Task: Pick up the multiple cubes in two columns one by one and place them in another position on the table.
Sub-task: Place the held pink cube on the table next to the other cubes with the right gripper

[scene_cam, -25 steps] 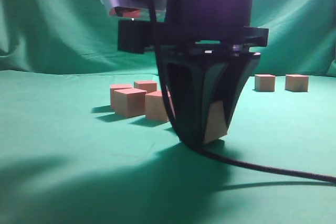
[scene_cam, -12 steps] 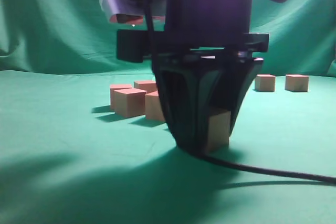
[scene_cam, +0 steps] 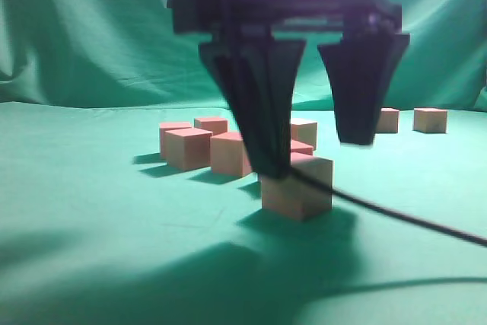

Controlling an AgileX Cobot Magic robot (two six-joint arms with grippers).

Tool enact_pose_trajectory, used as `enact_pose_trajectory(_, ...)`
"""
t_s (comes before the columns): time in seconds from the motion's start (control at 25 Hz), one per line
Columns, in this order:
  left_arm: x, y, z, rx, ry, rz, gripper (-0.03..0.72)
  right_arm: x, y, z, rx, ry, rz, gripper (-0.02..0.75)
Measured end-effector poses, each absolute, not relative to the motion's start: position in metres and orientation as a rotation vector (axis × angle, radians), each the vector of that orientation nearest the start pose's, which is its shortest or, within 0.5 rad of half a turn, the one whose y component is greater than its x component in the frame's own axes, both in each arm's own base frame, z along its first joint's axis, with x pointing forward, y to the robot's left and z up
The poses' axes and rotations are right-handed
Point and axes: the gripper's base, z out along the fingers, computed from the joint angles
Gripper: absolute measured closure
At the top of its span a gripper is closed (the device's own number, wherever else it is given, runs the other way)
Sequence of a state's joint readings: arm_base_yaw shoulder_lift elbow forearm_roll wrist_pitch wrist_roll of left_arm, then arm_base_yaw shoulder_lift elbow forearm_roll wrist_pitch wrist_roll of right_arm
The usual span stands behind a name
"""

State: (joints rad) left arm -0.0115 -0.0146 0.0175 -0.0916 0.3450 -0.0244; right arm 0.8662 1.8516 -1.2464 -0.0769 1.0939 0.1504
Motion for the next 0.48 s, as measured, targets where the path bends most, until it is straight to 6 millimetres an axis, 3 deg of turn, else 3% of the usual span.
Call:
enact_pose_trajectory(0.12, 0.053, -0.003, 0.177, -0.069, 1.83, -0.114, 0.688, 0.233, 0.257, 0.215, -1.152, 2.858, -0.174, 0.164)
enact_pose_trajectory(0.28, 0.053, -0.003, 0.177, -0.069, 1.83, -0.114, 0.688, 0.245, 0.255, 0.265, -1.093, 2.69, -0.207, 0.164)
enact_pose_trajectory(0.48, 0.053, -0.003, 0.177, -0.069, 1.83, -0.114, 0.688, 0.284, 0.215, 0.324, -0.752, 2.588, -0.23, 0.164)
